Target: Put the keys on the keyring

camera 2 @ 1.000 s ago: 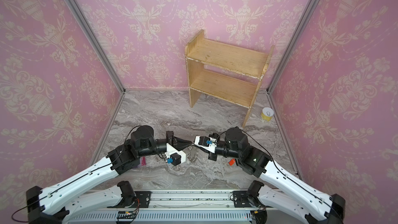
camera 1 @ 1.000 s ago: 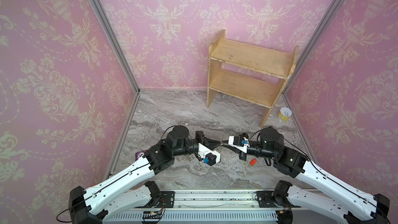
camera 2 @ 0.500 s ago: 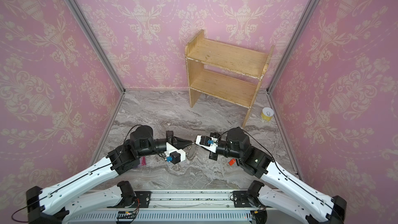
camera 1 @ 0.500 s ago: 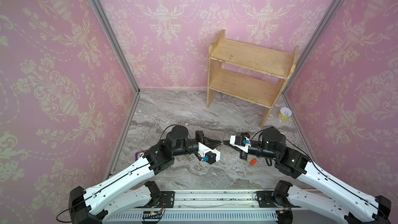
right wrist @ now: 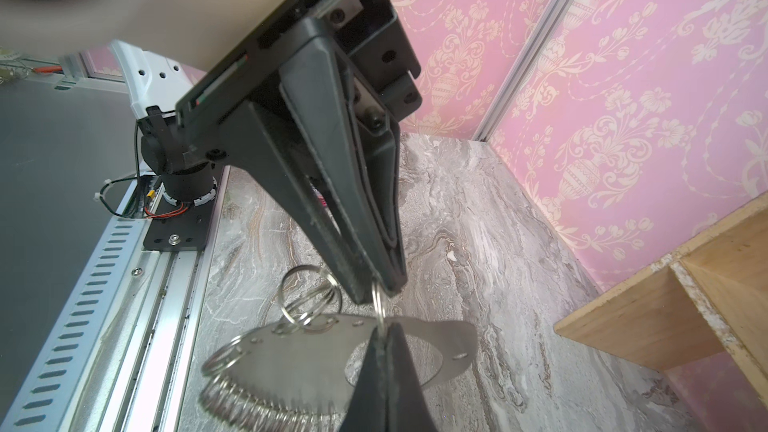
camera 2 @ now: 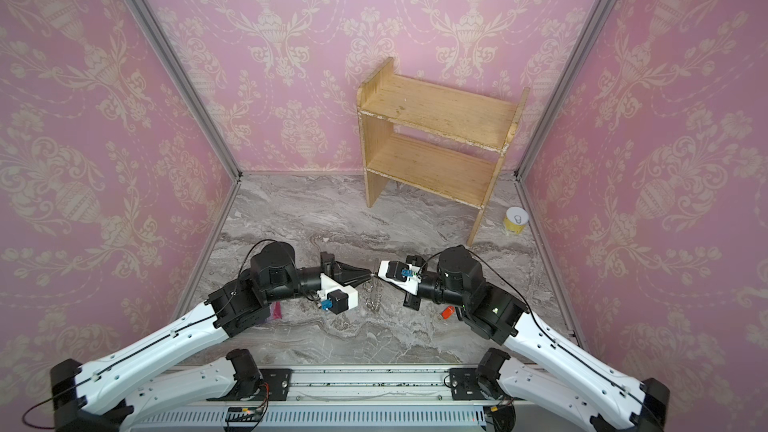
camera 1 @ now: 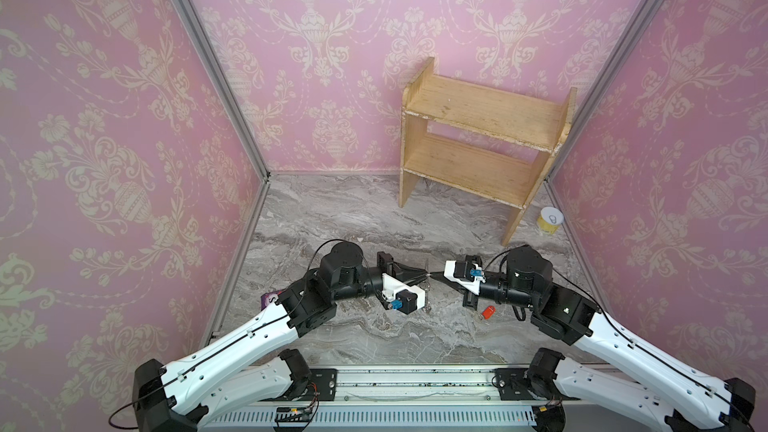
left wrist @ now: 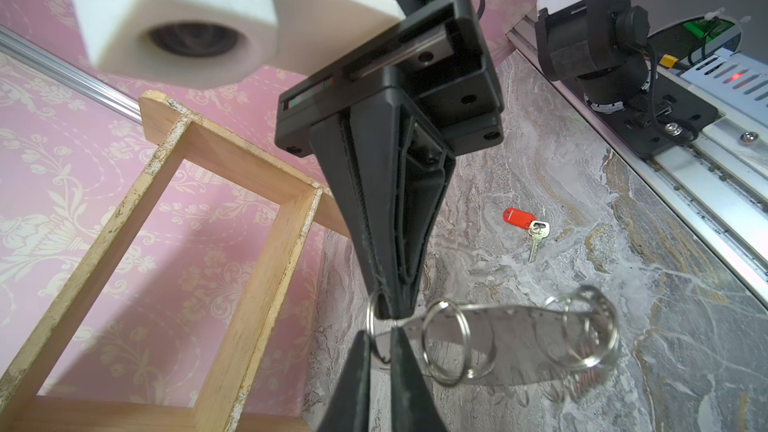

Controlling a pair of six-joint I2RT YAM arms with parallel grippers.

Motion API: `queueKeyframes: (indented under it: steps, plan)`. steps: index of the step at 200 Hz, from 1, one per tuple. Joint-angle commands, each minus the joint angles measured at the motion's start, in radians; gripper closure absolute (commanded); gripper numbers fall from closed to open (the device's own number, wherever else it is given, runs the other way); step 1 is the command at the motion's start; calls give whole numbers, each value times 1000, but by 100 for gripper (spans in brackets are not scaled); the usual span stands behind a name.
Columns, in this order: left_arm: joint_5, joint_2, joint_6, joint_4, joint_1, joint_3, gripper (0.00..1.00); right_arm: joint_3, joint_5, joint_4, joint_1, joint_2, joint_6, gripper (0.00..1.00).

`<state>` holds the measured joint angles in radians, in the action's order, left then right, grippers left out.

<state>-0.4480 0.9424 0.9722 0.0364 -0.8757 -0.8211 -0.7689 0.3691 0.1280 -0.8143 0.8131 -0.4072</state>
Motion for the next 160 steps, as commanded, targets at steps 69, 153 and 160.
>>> queueKeyframes:
  steps: [69, 153, 160]
  plan:
    - [-3, -8, -60, -45, -8, 0, 67, -106, 16, 76, -6, 21, 38, 100]
    - [30, -13, -131, -86, -7, 4, 66, -71, -24, 14, -6, -15, 62, 100]
    - [27, -11, -139, -91, -7, 4, 67, -61, -28, -7, -6, -21, 70, 100]
